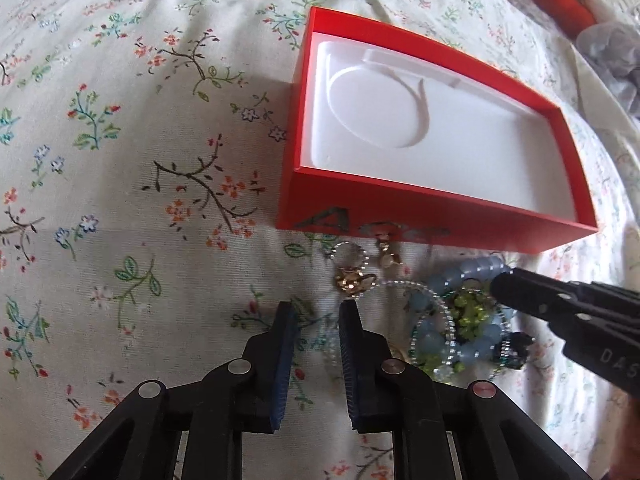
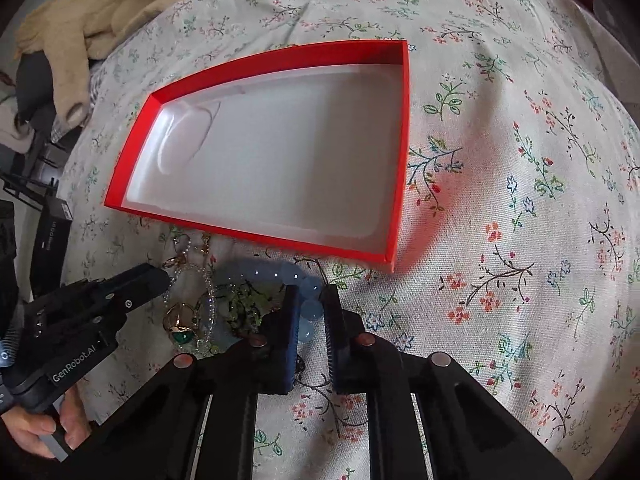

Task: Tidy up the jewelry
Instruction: 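Grasp the light-blue bead bracelet with the right tool while the left tool grasps the clear beaded bracelet, then carry both bracelets over the red box and lower them onto the white insert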

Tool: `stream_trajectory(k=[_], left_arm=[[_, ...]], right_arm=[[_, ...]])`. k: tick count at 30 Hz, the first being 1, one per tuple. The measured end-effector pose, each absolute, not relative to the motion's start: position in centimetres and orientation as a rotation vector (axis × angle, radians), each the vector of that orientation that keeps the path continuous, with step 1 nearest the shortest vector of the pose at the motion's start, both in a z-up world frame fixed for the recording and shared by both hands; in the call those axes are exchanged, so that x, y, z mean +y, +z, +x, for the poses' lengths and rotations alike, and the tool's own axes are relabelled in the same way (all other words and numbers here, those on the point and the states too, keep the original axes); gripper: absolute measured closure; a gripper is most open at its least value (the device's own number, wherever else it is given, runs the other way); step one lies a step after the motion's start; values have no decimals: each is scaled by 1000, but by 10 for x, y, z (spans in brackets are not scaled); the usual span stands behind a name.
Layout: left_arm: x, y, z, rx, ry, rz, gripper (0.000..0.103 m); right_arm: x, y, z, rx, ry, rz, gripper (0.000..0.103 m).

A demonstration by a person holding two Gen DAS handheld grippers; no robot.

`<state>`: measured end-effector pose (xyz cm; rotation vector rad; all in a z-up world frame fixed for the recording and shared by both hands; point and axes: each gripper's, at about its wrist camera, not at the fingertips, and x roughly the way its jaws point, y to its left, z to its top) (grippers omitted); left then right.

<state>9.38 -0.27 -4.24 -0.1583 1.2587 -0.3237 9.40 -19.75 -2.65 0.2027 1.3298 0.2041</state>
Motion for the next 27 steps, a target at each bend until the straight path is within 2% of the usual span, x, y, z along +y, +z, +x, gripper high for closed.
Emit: stream_trajectory(k=[10, 11, 13, 14, 27], left_arm=[[-24, -48, 90, 1225, -301, -6, 85], [-28, -48, 89, 1219, -299, 12, 87], [-33, -47, 89, 1203, -295, 40, 102], [-34, -46, 88, 1195, -286, 45, 103], [-23, -12, 69, 1092, -312, -3, 103]], right_arm=[[-202, -7, 85, 1273, 217, 227, 91], [-202, -5, 84, 1267, 222, 230, 91], [-203, 1, 80, 1255, 231, 237, 91], [-204, 3, 78, 1250, 237, 239, 91], [-201, 38, 60, 1177, 298, 277, 91]])
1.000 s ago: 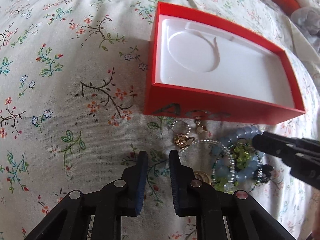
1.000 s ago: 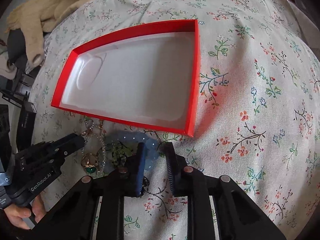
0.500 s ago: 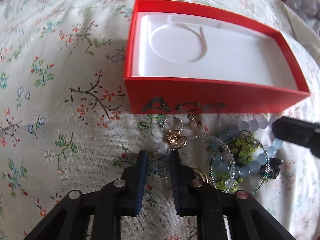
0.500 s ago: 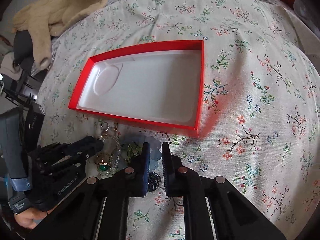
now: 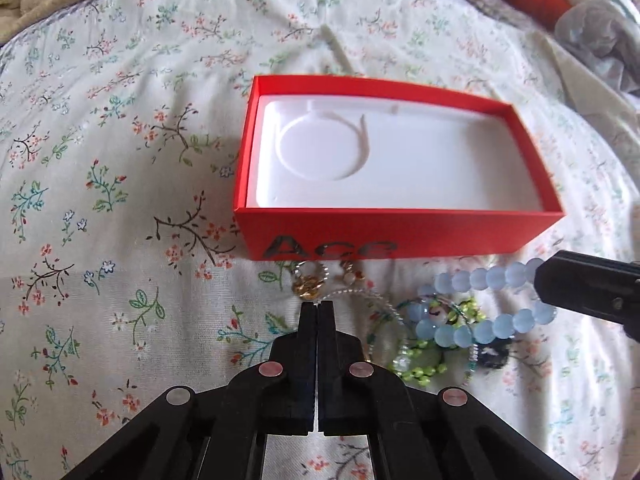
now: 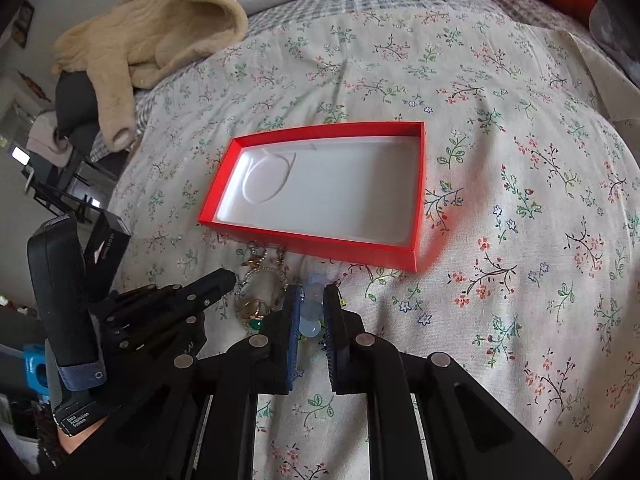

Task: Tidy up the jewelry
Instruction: 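Carry both bracelets over the red box and lower them onto the white insert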

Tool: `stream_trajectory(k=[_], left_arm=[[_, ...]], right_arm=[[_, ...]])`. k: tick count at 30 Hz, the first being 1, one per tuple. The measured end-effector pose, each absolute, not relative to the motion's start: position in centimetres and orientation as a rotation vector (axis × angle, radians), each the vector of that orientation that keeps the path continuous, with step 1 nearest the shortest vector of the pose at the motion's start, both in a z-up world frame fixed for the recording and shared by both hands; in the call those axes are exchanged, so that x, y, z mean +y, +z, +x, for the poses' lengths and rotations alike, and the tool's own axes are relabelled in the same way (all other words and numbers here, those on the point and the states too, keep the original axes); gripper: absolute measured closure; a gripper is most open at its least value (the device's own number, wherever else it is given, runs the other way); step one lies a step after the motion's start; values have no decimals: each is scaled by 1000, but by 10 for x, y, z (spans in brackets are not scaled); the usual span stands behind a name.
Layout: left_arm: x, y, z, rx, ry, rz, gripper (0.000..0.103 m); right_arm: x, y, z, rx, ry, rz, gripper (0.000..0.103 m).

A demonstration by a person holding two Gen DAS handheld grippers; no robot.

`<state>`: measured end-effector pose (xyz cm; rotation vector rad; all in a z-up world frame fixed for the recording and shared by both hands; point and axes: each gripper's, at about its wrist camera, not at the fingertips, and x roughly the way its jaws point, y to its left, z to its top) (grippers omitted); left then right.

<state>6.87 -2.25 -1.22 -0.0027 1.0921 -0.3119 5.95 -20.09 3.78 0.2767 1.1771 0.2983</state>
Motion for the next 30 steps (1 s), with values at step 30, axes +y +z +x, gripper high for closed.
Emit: stream_trajectory(k=[30], left_arm=[[-33, -8, 69, 1102, -325, -5, 103]], right_arm=[[-219, 73, 41, 1072, 276, 307, 91]])
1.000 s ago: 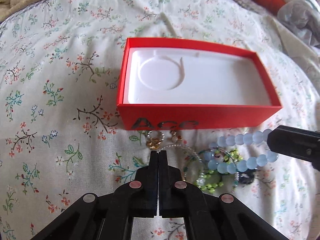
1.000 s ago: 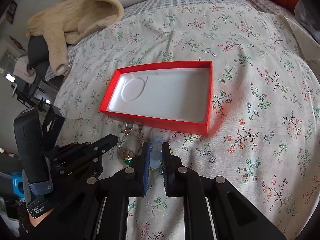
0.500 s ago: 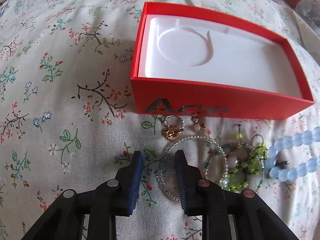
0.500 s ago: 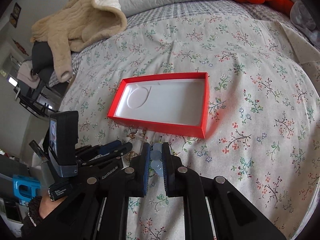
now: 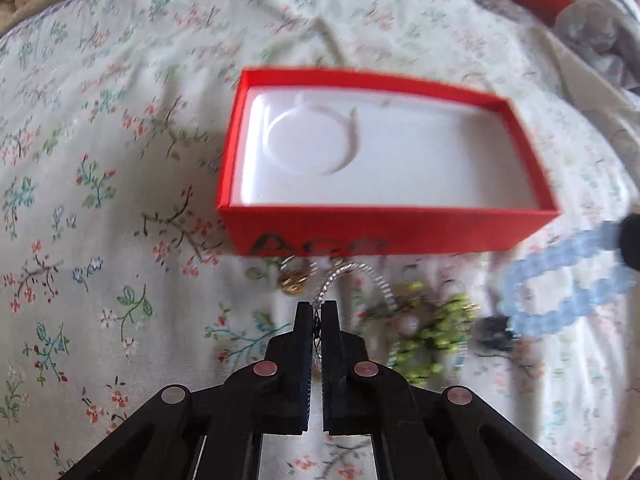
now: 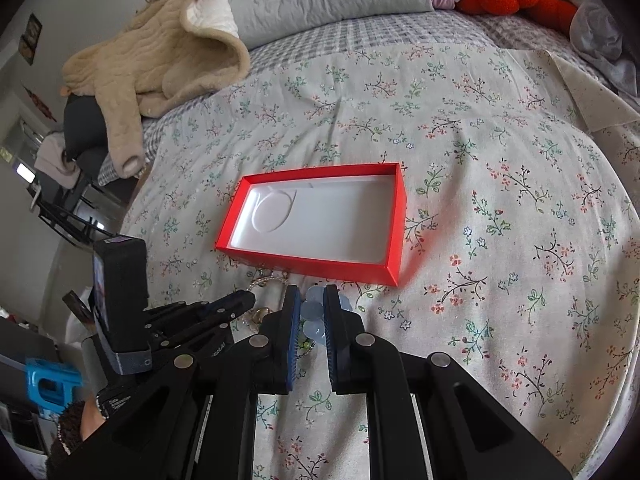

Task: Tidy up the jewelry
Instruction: 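Carry both bracelets over the red box and lower them onto the white insert, then open both tools and release the bracelets in the box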

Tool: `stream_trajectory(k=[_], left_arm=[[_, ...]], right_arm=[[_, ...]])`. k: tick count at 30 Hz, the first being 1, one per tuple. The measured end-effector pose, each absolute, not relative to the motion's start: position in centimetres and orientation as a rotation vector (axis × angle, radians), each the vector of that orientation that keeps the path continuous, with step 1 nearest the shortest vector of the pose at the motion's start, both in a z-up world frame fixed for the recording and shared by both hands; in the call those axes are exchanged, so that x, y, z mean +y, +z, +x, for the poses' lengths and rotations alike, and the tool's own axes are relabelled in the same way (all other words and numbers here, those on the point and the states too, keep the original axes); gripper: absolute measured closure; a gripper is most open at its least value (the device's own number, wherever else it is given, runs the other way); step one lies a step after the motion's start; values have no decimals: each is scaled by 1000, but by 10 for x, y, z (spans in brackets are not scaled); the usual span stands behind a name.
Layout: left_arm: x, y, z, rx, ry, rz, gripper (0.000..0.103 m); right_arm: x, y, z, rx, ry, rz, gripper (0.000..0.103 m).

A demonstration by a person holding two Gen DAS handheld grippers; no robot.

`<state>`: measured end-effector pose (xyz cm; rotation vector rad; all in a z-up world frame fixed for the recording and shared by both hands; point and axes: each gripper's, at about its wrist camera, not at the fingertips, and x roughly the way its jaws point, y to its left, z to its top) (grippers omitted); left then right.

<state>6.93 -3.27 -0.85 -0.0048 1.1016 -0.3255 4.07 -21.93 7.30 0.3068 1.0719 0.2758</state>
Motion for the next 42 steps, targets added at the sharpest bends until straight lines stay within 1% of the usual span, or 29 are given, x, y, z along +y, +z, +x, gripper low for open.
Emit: stream_trajectory(k=[9, 13, 18, 26, 33, 42], left_arm=[[-38, 50, 62, 944, -423, -95, 103], [-33, 59, 74, 886, -401, -157, 103], [-27, 48, 95, 870, -346, -196, 103], [-24, 21, 119, 879, -283, -175, 103], [-20, 9, 132, 908, -253, -168, 103], [-25, 6, 137, 909, -220, -116, 103]], right_arm=[[-216, 97, 44, 977, 276, 301, 91], [-219, 109, 51, 921, 291, 354, 91], [-223, 113, 70, 871, 277, 387, 91], [-207, 94, 100, 890, 309, 387, 91], [-214, 57, 120, 980, 231, 362, 91], [-229, 40, 125, 1014, 173, 332, 90]])
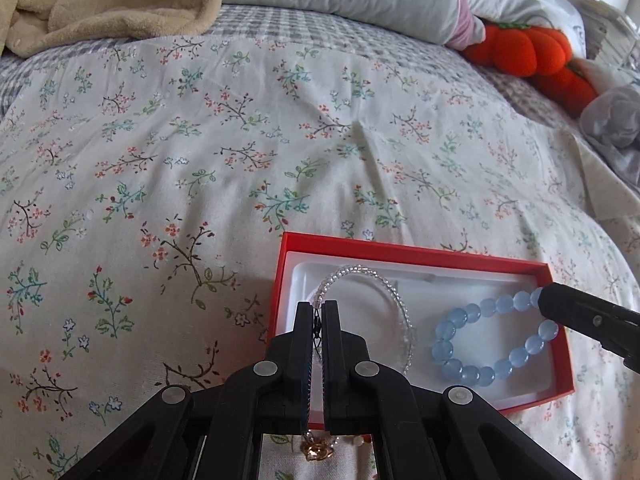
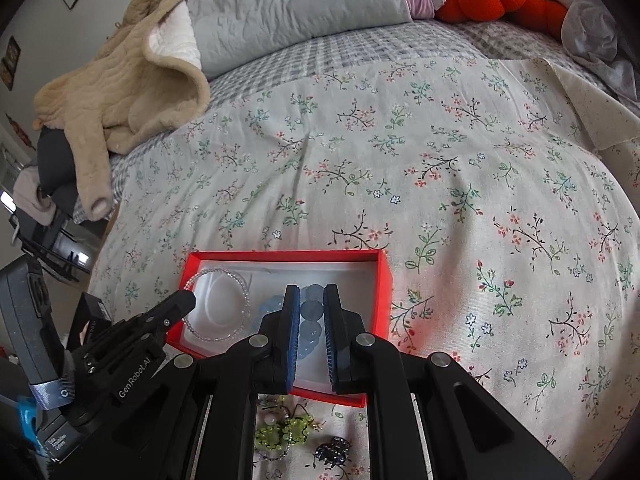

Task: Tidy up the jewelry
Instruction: 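Open both tools and release the bracelets in the box, then grasp the gold green-stone ring with the left tool while the right tool grasps the black flower ring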

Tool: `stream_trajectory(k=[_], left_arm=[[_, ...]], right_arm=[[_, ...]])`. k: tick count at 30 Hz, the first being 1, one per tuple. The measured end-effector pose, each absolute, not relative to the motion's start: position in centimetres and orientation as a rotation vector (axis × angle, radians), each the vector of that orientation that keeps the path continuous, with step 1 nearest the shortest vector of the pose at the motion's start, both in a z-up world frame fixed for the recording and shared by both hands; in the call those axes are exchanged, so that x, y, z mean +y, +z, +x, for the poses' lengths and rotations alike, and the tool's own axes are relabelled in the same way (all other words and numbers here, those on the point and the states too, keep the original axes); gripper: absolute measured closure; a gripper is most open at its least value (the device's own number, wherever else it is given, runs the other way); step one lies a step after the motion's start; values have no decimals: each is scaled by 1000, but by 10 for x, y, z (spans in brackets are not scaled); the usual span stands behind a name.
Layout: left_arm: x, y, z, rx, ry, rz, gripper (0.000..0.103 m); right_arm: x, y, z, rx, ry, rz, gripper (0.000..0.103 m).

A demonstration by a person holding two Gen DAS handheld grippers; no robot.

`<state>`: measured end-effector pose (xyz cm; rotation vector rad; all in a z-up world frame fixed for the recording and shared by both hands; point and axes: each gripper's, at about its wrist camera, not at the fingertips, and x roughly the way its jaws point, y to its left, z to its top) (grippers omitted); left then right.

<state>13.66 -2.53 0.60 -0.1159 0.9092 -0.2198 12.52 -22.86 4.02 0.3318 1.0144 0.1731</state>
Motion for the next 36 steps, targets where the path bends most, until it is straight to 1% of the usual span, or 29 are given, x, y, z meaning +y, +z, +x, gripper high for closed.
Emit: stream_trajectory(k=[2, 4, 5, 6, 7, 8, 9, 10, 14, 15, 16, 17, 19, 21, 25, 36], left_arm=[[-28, 8, 135, 905, -209, -90, 97], [-29, 11, 133, 903, -215, -79, 74], [-29, 12, 131, 899, -213, -80, 70], [-28, 15, 129, 892, -211, -82, 66], [-28, 17, 127, 888, -210, -81, 65], [-27, 19, 125, 888, -210, -80, 64], [-27, 20, 123, 888, -211, -78, 60], [-27, 22, 121, 888, -210, -76, 54], [-27, 27, 109, 892, -203, -55, 43], [-26, 28, 106, 897, -200, -50, 38], [-26, 29, 103, 901, -195, -47, 34], [-25, 30, 99, 905, -191, -46, 32], [-22, 30, 94, 923, -183, -47, 25], [-19, 27, 90, 955, -186, -56, 20], [-14, 20, 82, 1029, -192, -83, 17], [-7, -5, 66, 1171, -153, -81, 15]], right_arm=[[-229, 39, 125, 1017, 165, 324, 90], [-230, 41, 124, 1025, 171, 322, 86], [-230, 43, 123, 1028, 179, 325, 83], [-231, 45, 121, 1028, 186, 327, 76], [-231, 47, 119, 1025, 191, 327, 69], [-230, 50, 116, 1022, 194, 325, 65], [-230, 53, 113, 1017, 196, 323, 61], [-230, 56, 110, 1014, 198, 320, 61], [-230, 63, 98, 1015, 197, 306, 60], [-231, 64, 95, 1017, 194, 301, 60], [-231, 65, 92, 1020, 191, 296, 58], [-232, 65, 89, 1025, 187, 293, 57], [-233, 65, 83, 1037, 175, 291, 48], [-234, 64, 76, 1055, 163, 288, 47], [-233, 62, 64, 1094, 151, 261, 44], [-231, 48, 43, 1190, 130, 254, 42]])
